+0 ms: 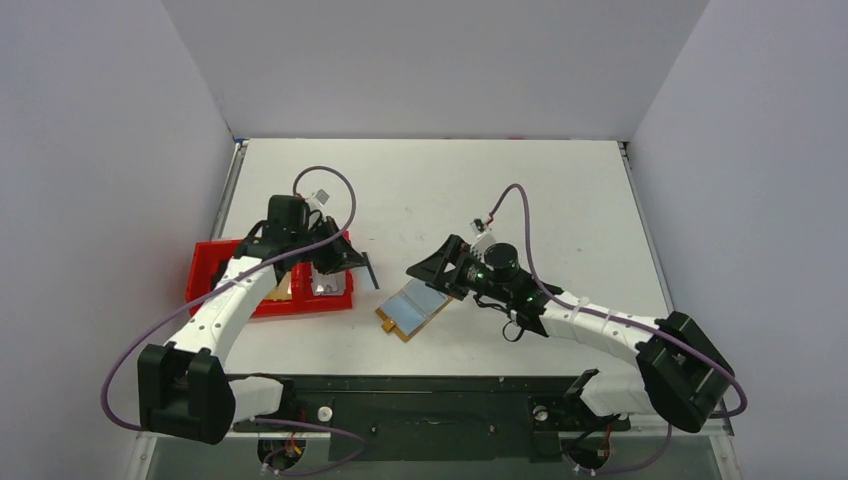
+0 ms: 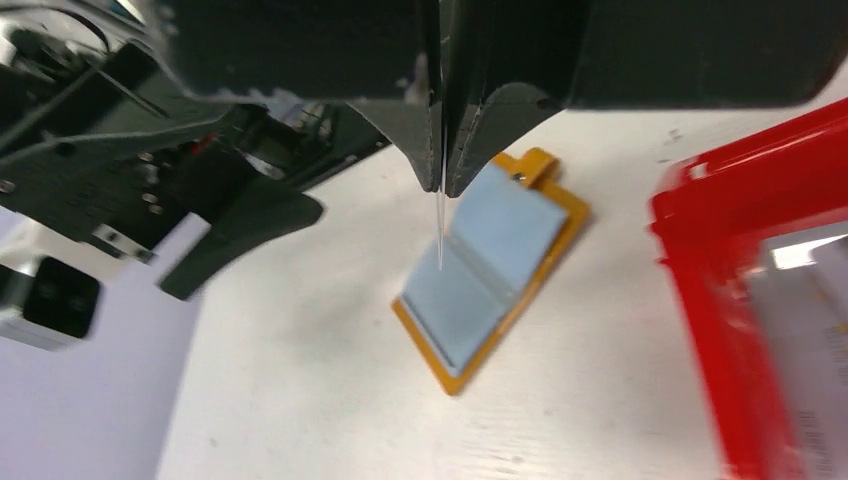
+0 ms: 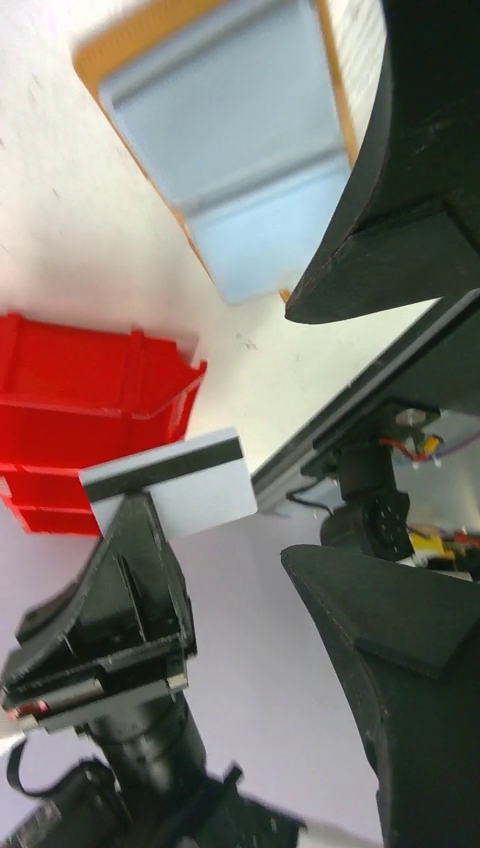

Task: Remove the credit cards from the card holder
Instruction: Place the credit card in the storage box.

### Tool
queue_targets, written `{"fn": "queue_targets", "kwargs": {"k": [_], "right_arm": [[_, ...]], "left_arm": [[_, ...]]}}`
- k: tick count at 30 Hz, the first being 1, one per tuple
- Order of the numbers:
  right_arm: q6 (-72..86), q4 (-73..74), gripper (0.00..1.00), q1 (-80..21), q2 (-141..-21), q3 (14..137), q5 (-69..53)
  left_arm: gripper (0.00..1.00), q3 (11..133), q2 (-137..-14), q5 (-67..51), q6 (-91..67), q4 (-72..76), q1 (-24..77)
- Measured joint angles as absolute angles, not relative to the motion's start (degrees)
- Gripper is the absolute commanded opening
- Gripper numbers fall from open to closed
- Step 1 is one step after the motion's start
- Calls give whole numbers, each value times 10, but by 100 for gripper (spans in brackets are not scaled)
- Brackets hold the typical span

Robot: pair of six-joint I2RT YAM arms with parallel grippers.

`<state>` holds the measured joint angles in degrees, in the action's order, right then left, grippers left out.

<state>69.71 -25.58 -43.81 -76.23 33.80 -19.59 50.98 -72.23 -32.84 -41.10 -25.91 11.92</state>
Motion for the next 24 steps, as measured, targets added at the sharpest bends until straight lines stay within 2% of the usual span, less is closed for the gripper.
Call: {"fn": "queue_targets", "kwargs": {"k": [11,24], "right_arm": [[562,-30,77,-423,-719,367,-109],[529,40,78,-424,-701,367,-72]], "left_arm": [[0,607,-717,-13,-310,-472,107],[0,644,-872,167,-300,-482,134]]}}
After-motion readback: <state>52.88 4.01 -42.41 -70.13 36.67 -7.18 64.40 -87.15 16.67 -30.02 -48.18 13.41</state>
